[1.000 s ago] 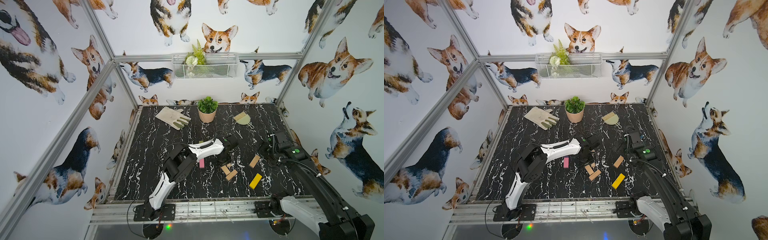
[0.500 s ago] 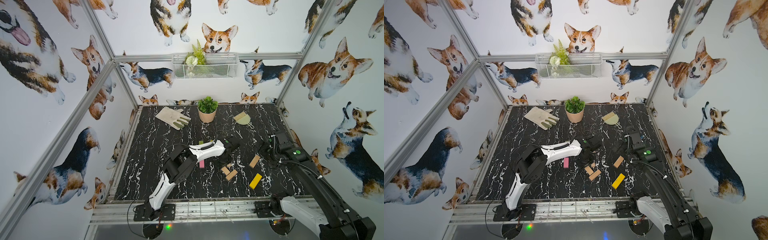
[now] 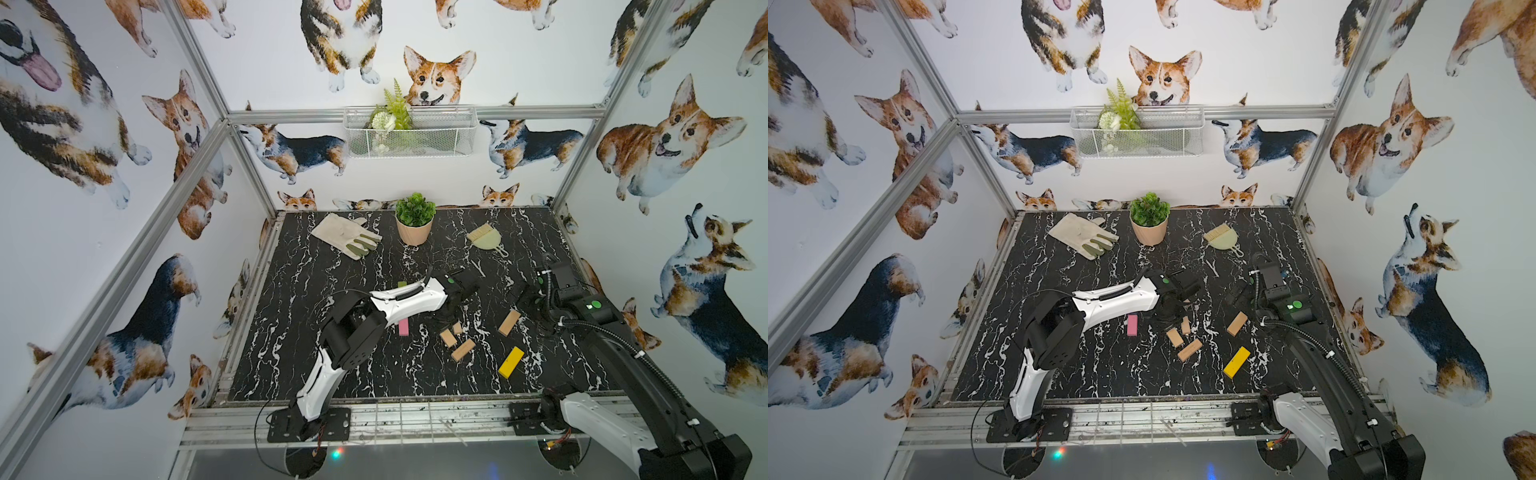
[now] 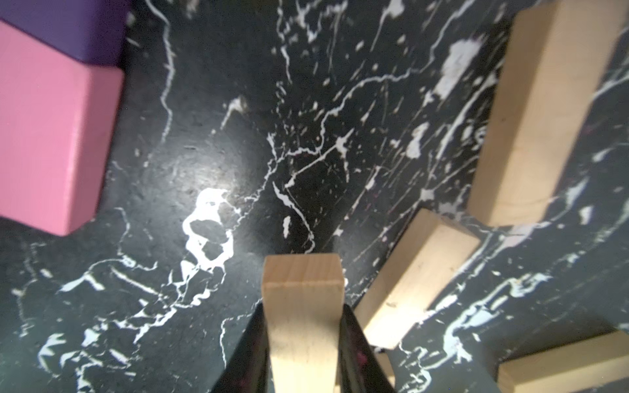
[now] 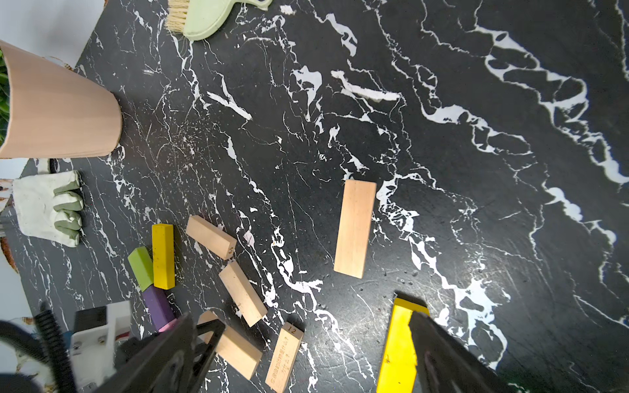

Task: Assemble the letter k with building blocks
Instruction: Pick up the building block from the center of the board, then assemble the building block at the center of the board.

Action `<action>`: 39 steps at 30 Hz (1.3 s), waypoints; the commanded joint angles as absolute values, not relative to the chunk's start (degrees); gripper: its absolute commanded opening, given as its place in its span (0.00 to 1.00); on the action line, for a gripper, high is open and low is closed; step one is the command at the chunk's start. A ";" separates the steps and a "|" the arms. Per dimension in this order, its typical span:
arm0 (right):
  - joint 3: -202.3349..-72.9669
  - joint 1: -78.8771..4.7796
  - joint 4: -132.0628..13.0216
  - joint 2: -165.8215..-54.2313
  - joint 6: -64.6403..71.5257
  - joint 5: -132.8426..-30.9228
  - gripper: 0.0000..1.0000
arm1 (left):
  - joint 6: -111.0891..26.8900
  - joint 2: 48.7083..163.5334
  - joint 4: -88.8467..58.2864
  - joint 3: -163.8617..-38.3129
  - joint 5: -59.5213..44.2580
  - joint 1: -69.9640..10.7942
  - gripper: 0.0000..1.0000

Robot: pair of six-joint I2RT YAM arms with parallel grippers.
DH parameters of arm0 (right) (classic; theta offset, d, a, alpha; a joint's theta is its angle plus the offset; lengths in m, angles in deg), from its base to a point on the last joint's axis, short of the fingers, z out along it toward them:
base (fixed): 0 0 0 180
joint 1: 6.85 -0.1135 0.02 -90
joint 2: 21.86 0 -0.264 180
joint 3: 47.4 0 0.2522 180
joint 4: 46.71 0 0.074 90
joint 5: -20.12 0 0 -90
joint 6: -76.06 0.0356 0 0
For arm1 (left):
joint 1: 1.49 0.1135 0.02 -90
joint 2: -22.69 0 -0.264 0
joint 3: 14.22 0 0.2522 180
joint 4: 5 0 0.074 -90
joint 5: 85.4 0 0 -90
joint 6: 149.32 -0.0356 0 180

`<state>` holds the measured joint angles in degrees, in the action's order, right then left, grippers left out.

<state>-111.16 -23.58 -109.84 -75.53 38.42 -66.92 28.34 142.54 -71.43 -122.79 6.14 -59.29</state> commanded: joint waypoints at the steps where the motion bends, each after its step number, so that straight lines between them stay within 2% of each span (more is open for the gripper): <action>1: -111.16 -23.50 -109.78 -75.79 38.55 -67.33 1.00 | 30.19 139.46 -74.74 -122.64 11.96 -58.64 0.21; 5: -111.15 -23.50 -109.78 -75.74 38.36 -67.16 1.00 | 30.82 137.07 -75.39 -121.03 14.72 -57.37 0.22; 17: -110.64 -23.55 -109.16 -76.19 38.66 -67.78 1.00 | 29.85 136.94 -72.22 -115.87 11.33 -51.71 0.22; 30: -110.90 -23.82 -109.03 -77.06 38.61 -67.91 1.00 | 27.60 142.23 -72.49 -119.89 8.66 -51.34 0.22; 39: -110.86 -23.89 -109.04 -77.41 38.35 -67.90 1.00 | 28.64 142.50 -71.50 -118.42 7.94 -50.84 0.22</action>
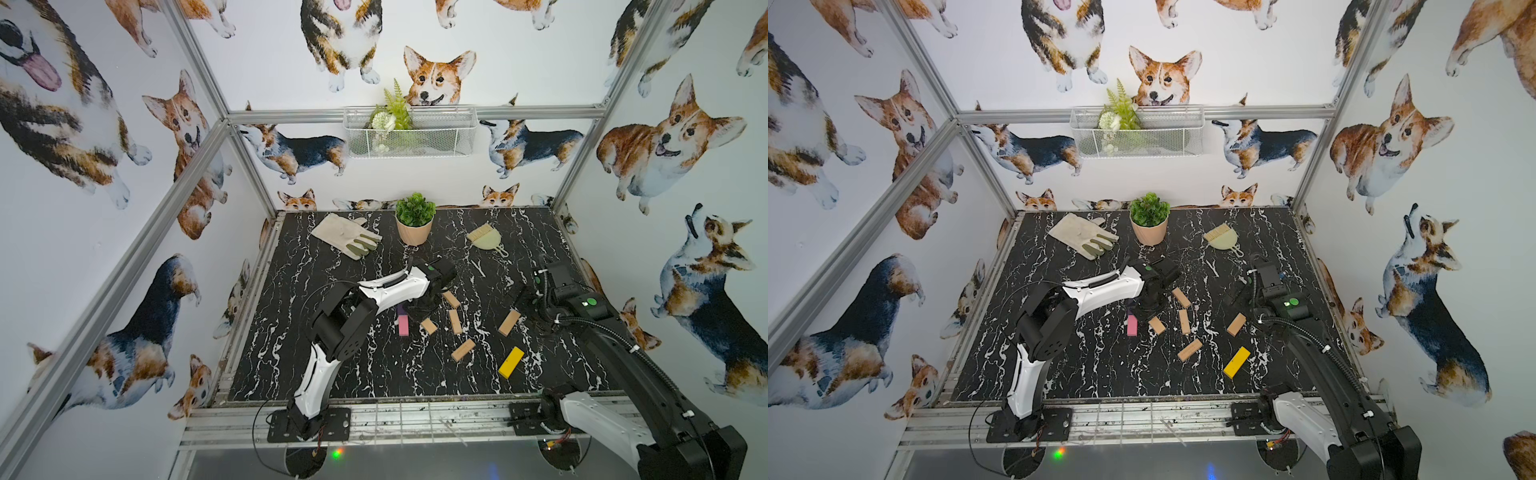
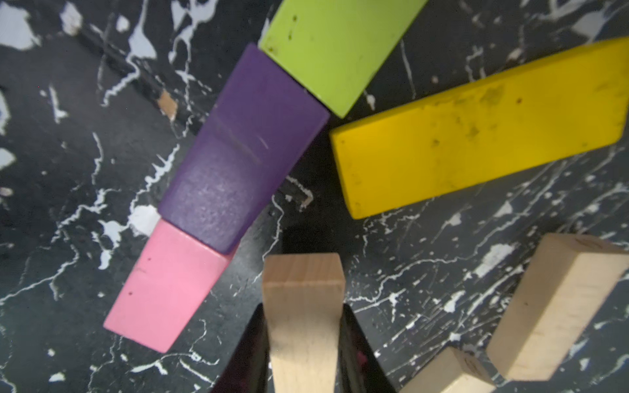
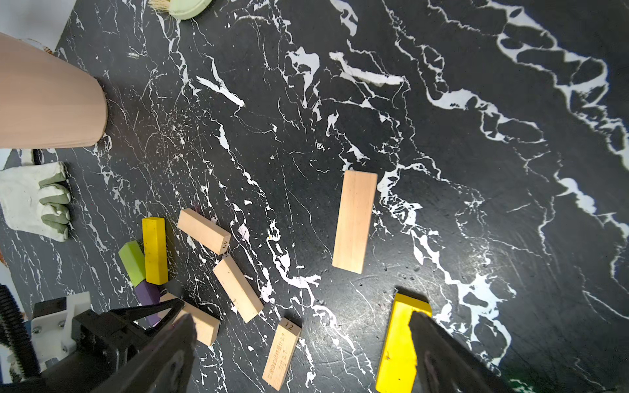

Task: Assemble the letter k with building blocks
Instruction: Assemble the building block at the center of the board.

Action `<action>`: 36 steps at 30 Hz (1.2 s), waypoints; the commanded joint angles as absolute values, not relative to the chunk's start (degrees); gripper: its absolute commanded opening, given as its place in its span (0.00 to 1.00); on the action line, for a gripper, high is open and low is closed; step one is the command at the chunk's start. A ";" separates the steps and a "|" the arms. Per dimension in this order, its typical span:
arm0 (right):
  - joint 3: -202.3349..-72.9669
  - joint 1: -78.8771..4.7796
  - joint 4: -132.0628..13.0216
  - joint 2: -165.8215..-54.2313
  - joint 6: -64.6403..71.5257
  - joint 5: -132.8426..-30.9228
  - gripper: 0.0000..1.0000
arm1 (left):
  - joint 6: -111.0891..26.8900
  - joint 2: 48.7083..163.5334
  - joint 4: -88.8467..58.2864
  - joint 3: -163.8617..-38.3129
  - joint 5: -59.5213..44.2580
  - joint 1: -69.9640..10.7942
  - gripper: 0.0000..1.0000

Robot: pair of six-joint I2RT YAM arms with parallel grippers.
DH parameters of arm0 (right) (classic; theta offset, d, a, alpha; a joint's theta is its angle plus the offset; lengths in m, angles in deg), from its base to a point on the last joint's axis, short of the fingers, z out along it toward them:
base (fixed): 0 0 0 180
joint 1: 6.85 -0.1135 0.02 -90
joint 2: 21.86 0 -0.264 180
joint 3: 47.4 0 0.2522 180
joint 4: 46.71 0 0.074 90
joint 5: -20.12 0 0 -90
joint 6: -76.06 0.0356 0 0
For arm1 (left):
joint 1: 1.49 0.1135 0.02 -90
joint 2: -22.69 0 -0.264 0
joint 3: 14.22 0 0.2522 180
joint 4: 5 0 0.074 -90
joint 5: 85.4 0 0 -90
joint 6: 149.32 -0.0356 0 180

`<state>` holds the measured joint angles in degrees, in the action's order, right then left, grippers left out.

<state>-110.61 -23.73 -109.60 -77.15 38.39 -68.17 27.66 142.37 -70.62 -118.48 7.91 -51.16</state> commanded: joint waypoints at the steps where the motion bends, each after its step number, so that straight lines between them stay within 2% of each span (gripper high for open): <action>1: -110.86 -23.86 -109.01 -77.49 38.35 -67.91 1.00 | 28.66 142.55 -71.50 -118.42 8.00 -50.84 0.22; 14: -110.86 -23.85 -109.25 -77.08 38.51 -67.78 1.00 | 28.71 143.14 -71.84 -118.77 7.84 -50.13 0.22; 20: -110.82 -23.90 -109.29 -76.94 38.68 -67.69 1.00 | 28.66 143.29 -72.18 -118.86 7.59 -50.14 0.29; 26: -110.56 -23.90 -109.26 -76.80 38.79 -67.58 1.00 | 28.70 143.45 -73.80 -119.84 7.98 -50.13 0.42; 32: -110.64 -23.99 -109.32 -76.79 38.89 -67.53 1.00 | 28.33 143.52 -74.59 -121.27 8.46 -50.22 0.44; 36: -110.77 -23.98 -109.34 -76.64 38.54 -67.43 1.00 | 26.25 143.26 -78.26 -126.95 11.24 -51.25 0.45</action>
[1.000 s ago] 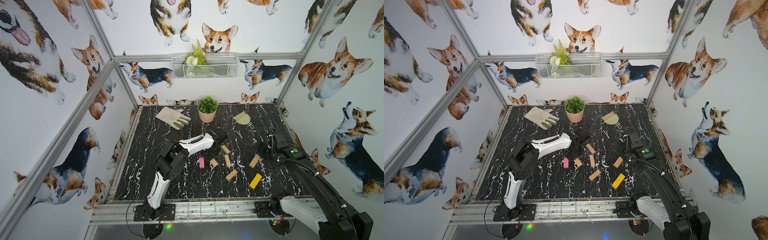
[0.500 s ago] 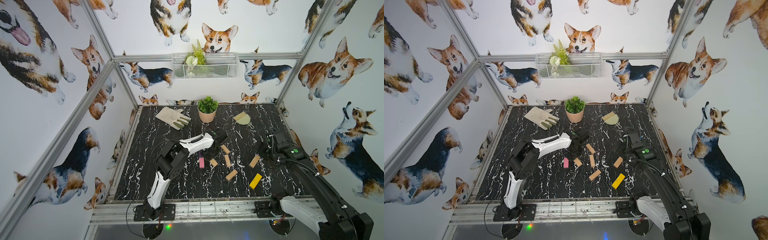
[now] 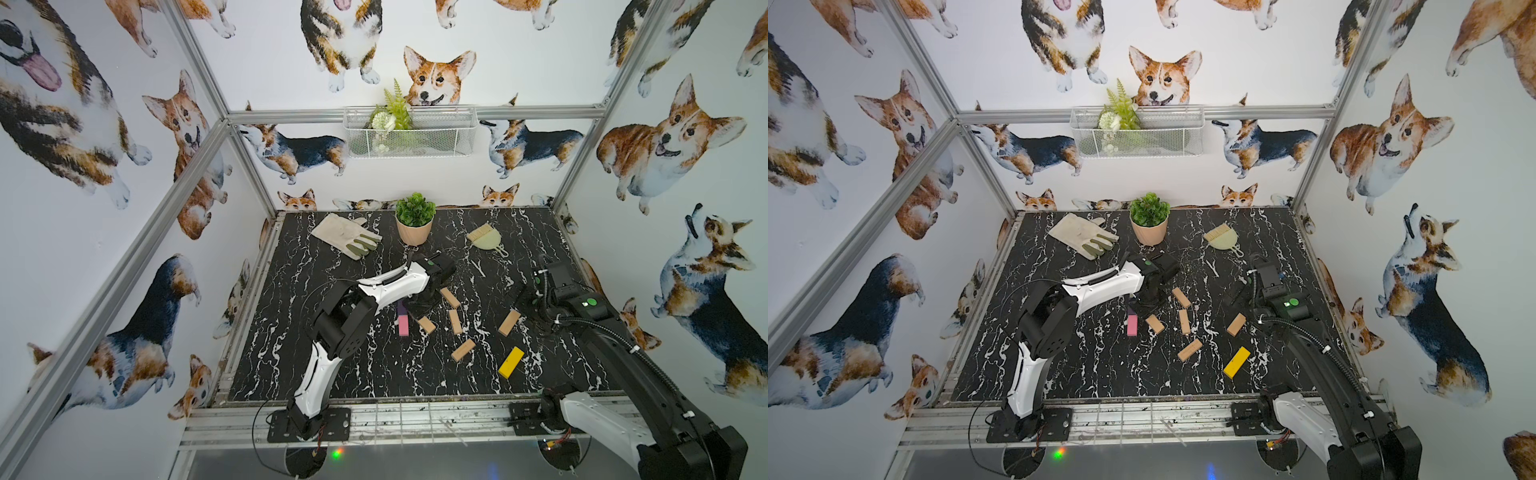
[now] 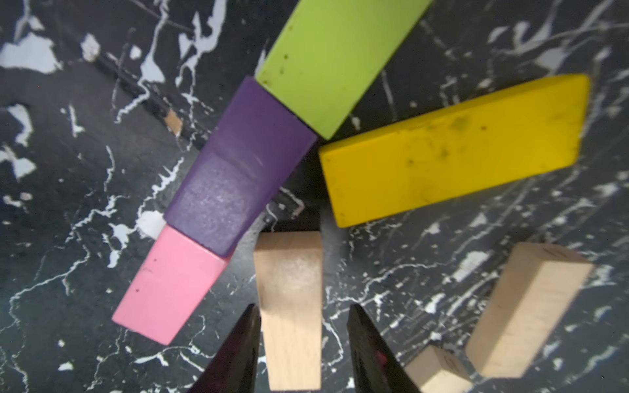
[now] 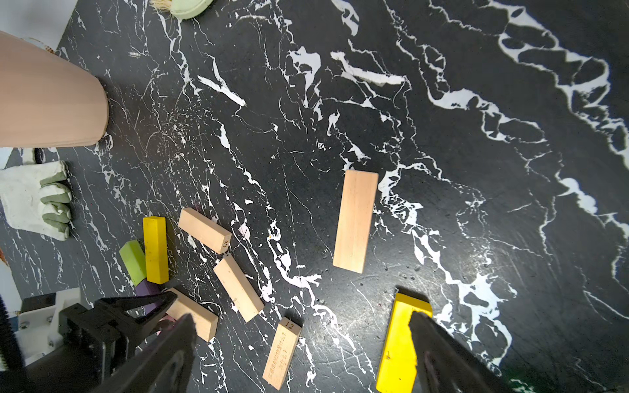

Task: Assemble the letter k with building blocks
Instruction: Assemble the building block at the center of the board, then pick up the building block from the center of the board.

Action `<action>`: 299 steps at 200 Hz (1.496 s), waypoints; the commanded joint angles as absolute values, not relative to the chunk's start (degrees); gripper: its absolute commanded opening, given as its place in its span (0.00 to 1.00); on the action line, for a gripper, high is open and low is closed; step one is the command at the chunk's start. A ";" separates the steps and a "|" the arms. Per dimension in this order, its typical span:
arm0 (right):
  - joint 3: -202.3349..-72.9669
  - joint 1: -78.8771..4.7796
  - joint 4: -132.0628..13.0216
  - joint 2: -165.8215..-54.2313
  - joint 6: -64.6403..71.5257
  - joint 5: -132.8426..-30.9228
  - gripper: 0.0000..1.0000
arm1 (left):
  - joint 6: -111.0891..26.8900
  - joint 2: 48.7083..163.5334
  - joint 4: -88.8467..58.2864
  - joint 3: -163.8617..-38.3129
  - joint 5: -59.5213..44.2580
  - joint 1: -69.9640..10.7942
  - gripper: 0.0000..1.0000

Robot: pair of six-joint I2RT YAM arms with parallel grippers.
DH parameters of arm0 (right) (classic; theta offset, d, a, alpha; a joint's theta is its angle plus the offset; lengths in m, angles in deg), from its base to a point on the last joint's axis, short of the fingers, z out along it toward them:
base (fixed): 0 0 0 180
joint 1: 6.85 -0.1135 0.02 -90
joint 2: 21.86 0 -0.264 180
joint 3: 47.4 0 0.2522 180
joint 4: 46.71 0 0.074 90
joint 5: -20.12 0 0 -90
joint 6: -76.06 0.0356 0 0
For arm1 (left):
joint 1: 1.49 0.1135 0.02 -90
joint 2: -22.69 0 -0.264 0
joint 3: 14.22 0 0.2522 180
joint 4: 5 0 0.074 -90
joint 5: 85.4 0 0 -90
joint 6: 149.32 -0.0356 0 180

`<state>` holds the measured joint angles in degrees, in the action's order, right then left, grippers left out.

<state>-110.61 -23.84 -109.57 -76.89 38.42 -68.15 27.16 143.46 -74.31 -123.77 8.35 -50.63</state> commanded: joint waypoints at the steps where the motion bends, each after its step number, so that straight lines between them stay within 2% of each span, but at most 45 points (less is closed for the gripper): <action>1: -110.93 -24.07 -109.34 -76.39 38.33 -67.30 1.00 | 25.56 142.95 -79.30 -128.85 12.20 -51.61 0.47; 19: -112.26 -25.18 -108.70 -75.99 35.06 -66.59 1.00 | 22.26 141.02 -81.45 -134.82 16.55 -52.96 0.54; 37: -116.02 -27.58 -109.38 -79.04 29.69 -67.64 1.00 | 16.80 136.82 -79.95 -137.23 21.35 -53.81 0.69; 50: -117.91 -29.24 -108.68 -81.87 27.80 -70.05 1.00 | 11.20 131.83 -72.58 -132.60 21.10 -53.05 0.76; 64: -117.99 -31.20 -105.11 -83.51 27.32 -71.56 1.00 | 4.45 126.18 -62.70 -124.59 16.67 -50.47 0.81; 79: -119.07 -32.98 -102.42 -87.29 25.52 -72.96 1.00 | -2.48 121.46 -58.43 -118.58 12.56 -47.06 0.88; 108: -123.60 -35.23 -101.36 -98.28 18.27 -77.10 0.98 | -15.88 118.14 -66.16 -116.20 13.11 -41.24 0.99; 135: -130.64 -35.89 -104.83 -109.76 11.80 -77.74 0.84 | -24.64 114.35 -69.91 -111.99 12.41 -35.93 1.00; 168: -141.64 -38.71 -111.22 -123.33 3.99 -74.19 0.71 | -31.38 110.32 -66.15 -102.43 5.94 -27.57 1.00; 215: -150.20 -41.46 -113.63 -136.26 -0.55 -72.62 0.68 | -34.12 103.43 -60.07 -89.97 1.14 -19.57 1.00; 283: -153.19 -41.52 -115.41 -143.73 -1.49 -69.80 0.64 | -34.20 101.85 -59.91 -89.59 3.86 -18.90 1.00; 288: -153.18 -41.50 -115.24 -143.88 -1.54 -69.72 0.60 | -34.12 102.04 -59.90 -89.63 3.66 -18.82 1.00; 299: -153.18 -41.56 -115.01 -144.21 -1.55 -69.18 0.59 | -33.99 102.47 -59.96 -89.81 3.32 -18.79 1.00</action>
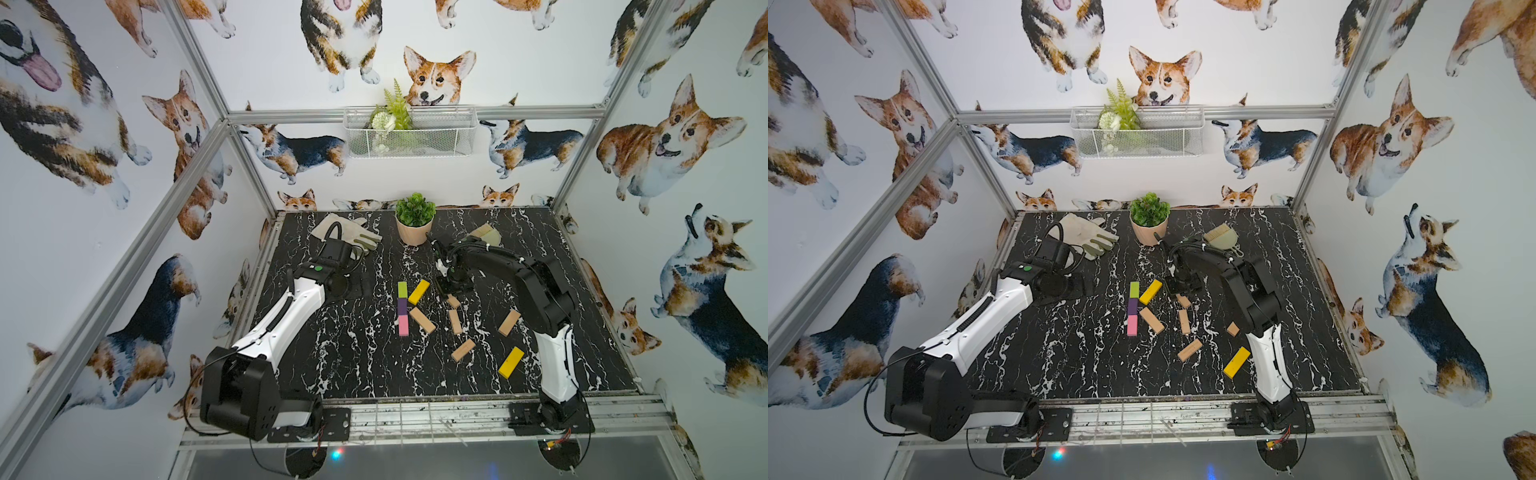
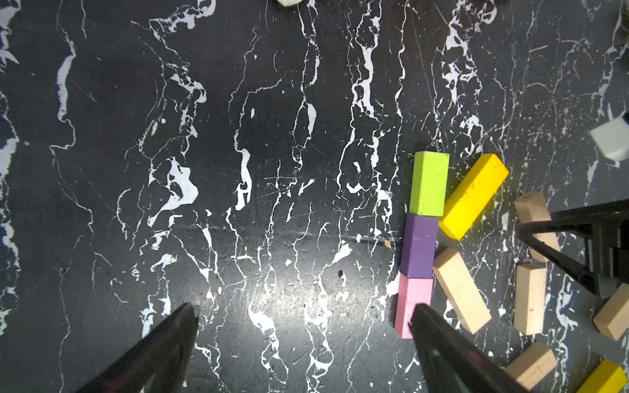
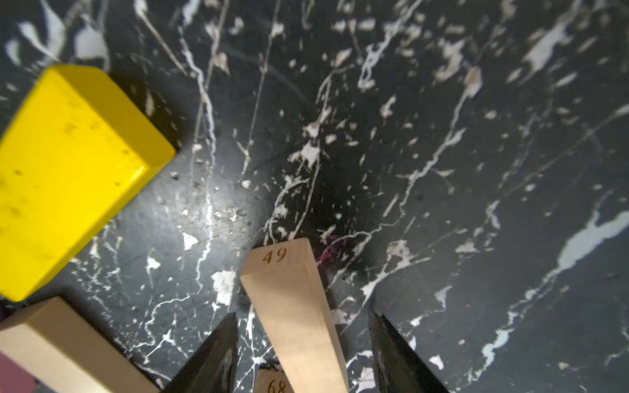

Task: Assemble the letter k with building blocks
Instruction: Pick up the building block from the center of the board.

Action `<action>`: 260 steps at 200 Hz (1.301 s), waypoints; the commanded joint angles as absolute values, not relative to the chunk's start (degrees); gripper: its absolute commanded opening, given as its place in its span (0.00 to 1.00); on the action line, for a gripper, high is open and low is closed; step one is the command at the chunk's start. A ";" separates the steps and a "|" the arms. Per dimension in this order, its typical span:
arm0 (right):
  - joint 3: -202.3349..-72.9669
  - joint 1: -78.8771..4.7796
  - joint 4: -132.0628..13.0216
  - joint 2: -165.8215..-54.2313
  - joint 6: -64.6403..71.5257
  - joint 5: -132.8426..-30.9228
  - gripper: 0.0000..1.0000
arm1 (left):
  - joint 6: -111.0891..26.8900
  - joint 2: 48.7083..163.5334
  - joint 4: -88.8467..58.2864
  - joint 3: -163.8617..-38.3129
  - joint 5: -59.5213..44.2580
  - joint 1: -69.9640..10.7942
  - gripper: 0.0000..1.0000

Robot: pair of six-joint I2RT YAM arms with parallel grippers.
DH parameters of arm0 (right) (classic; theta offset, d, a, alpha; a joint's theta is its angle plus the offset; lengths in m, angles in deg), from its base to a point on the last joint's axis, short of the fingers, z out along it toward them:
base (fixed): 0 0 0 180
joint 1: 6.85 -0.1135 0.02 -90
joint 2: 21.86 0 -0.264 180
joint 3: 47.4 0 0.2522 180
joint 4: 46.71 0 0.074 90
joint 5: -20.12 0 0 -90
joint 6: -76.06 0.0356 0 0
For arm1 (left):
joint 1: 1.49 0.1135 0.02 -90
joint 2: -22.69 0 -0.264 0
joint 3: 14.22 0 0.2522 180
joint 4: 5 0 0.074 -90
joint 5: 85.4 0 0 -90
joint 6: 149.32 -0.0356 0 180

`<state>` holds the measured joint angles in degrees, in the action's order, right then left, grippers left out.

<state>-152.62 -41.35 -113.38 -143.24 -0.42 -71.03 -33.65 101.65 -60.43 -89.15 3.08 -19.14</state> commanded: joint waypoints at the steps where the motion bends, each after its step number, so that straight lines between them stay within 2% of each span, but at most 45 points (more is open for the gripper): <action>1: -153.18 -41.56 -115.01 -144.21 -1.55 -69.18 0.59 | -33.95 102.48 -59.97 -89.84 3.30 -18.75 1.00; 18: -153.81 -41.54 -115.26 -145.01 -1.62 -68.45 0.51 | -33.79 102.59 -59.99 -89.79 3.15 -18.80 1.00; 29: -154.38 -41.47 -115.73 -145.51 -1.48 -68.40 0.41 | -33.61 102.43 -59.90 -89.77 3.49 -18.79 1.00; 76: -153.92 -41.54 -115.15 -144.23 0.29 -68.45 0.30 | -33.36 102.91 -59.92 -89.77 3.88 -18.64 1.00; 93: -153.88 -41.55 -115.16 -142.76 1.04 -68.31 0.22 | -33.20 103.37 -59.95 -89.94 3.81 -18.67 1.00; 150: -157.48 -41.15 -116.66 -138.02 10.09 -65.83 0.19 | -32.86 103.64 -59.54 -89.77 3.72 -18.63 1.00; 201: -165.13 -40.30 -120.13 -143.38 20.13 -69.94 0.19 | -32.72 103.99 -59.52 -89.77 4.07 -18.64 1.00; 260: -165.00 -40.35 -119.54 -147.71 21.00 -71.92 0.20 | -32.38 104.16 -59.28 -89.68 3.76 -18.68 0.99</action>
<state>-165.34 -40.25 -118.45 -146.57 19.23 -71.01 -32.53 103.99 -59.84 -89.48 3.45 -18.76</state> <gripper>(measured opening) 0.248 0.995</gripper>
